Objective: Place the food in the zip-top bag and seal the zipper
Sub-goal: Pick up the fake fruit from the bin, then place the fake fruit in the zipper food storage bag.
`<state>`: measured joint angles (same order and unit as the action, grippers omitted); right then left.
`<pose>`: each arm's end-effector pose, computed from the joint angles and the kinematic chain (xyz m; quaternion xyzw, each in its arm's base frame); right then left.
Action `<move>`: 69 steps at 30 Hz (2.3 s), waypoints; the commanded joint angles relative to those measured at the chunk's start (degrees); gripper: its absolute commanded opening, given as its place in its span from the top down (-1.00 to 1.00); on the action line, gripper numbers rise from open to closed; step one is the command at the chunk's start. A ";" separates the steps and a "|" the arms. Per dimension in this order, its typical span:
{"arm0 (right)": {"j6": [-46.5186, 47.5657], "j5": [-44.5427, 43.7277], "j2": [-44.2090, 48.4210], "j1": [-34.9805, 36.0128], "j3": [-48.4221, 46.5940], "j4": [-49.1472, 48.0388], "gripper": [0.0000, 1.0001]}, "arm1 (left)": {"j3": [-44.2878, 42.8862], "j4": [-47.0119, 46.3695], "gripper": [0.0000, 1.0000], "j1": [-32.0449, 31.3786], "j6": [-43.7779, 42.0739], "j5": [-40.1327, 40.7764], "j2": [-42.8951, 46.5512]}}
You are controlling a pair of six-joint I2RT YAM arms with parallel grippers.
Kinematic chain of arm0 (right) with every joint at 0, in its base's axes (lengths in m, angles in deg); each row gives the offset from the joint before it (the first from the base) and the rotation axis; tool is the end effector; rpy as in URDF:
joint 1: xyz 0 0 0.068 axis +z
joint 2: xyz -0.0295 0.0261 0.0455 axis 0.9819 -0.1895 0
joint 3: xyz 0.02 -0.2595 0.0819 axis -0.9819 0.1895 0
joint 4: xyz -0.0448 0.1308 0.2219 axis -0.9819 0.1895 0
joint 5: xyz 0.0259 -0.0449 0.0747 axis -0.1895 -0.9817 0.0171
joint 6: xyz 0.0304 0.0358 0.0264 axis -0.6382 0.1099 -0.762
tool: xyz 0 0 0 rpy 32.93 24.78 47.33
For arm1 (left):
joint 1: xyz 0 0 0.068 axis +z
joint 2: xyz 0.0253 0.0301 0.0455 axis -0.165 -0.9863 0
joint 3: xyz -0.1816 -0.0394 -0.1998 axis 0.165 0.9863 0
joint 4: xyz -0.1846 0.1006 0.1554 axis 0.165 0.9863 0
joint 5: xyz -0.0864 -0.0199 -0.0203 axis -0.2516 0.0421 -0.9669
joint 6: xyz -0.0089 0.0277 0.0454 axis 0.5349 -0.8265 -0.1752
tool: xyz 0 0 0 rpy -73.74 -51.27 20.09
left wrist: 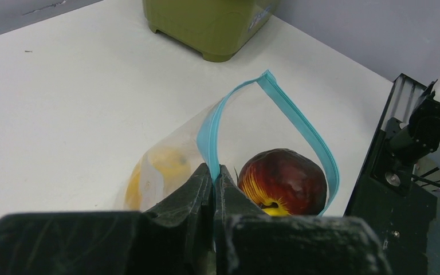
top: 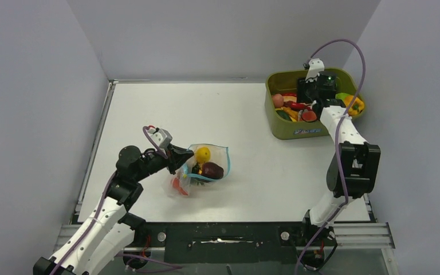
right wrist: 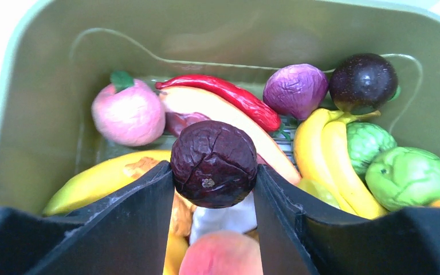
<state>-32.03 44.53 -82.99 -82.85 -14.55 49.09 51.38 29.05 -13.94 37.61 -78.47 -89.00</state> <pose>0.4166 -0.0250 0.2903 -0.0413 0.8581 -0.0158 0.5116 0.1515 -0.0863 0.2820 0.2627 0.6799 -0.3851 0.5662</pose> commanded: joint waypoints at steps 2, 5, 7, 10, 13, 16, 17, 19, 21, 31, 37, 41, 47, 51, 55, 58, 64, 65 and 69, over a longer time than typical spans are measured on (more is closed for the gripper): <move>-2.41 6.02 11.06 0.21 3.59 0.84 0.13 | -3.06 -3.11 1.00 0.24 2.06 -1.44 -0.60; -4.02 8.64 16.14 1.34 6.56 0.90 0.12 | -3.72 -3.30 1.00 0.24 2.75 -1.06 -1.10; -4.48 8.33 19.42 3.61 8.50 0.70 0.12 | -4.33 -3.01 1.00 0.24 2.92 -1.23 -1.85; -4.61 8.04 23.09 7.62 10.36 0.59 0.12 | -4.68 -2.91 1.00 0.15 3.08 -1.53 -2.72; -4.86 8.75 26.62 11.89 11.91 0.62 0.12 | -4.68 -3.38 1.00 0.06 3.72 -1.55 -3.20; -5.87 12.39 30.06 15.23 14.52 -0.40 0.12 | -4.53 -3.99 1.00 0.02 4.51 -1.59 -3.20; -6.54 14.12 31.24 16.17 15.64 -1.04 0.11 | -4.51 -4.17 1.00 -0.02 4.77 -1.47 -3.23; -8.22 17.93 33.38 17.96 18.01 -2.91 0.10 | -4.42 -4.53 1.00 -0.03 5.09 -1.34 -3.19; -9.64 21.83 35.39 19.92 20.27 -4.91 0.08 | -4.27 -4.96 1.00 -0.11 5.41 -1.24 -3.23; -19.67 25.80 43.12 31.63 29.24 -13.37 0.09 | -3.41 -7.10 1.00 -0.38 7.56 -1.19 -3.58; -19.67 23.30 43.08 40.11 29.63 -13.67 0.09 | -3.28 -7.56 1.00 -0.46 8.02 -1.18 -3.71; -18.25 21.13 41.55 44.16 28.78 -13.25 0.08 | -3.51 -7.68 1.00 -0.47 8.02 -1.43 -4.14; -16.59 20.95 38.63 48.29 27.86 -13.96 0.05 | -3.59 -7.75 1.00 -0.49 7.94 -1.47 -4.25; -16.02 21.27 36.23 49.69 27.20 -13.63 0.01 | -3.32 -7.77 1.00 -0.55 8.02 -1.41 -3.93; -15.02 20.14 34.23 50.89 26.23 -12.36 0.00 | -3.14 -7.98 1.00 -0.64 8.19 -1.39 -3.60; -14.53 19.21 33.10 51.18 25.86 -11.90 -0.02 | -2.93 -8.11 1.00 -0.64 8.29 -1.39 -3.43; -12.92 16.85 30.91 51.88 24.56 -9.58 -0.12 | -2.77 -8.12 1.00 -0.60 8.33 -1.26 -3.08; -12.56 16.49 30.64 51.94 24.23 -9.10 -0.15 | -2.82 -8.12 1.00 -0.59 8.36 -1.37 -3.04; -10.74 14.56 30.39 52.68 22.92 -6.93 -0.29 | -2.75 -8.03 1.00 -0.68 8.37 -1.39 -2.82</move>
<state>-45.39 61.87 -52.89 -31.07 12.23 41.52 49.65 25.16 -14.43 45.66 -78.66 -93.00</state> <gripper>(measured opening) 0.615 0.014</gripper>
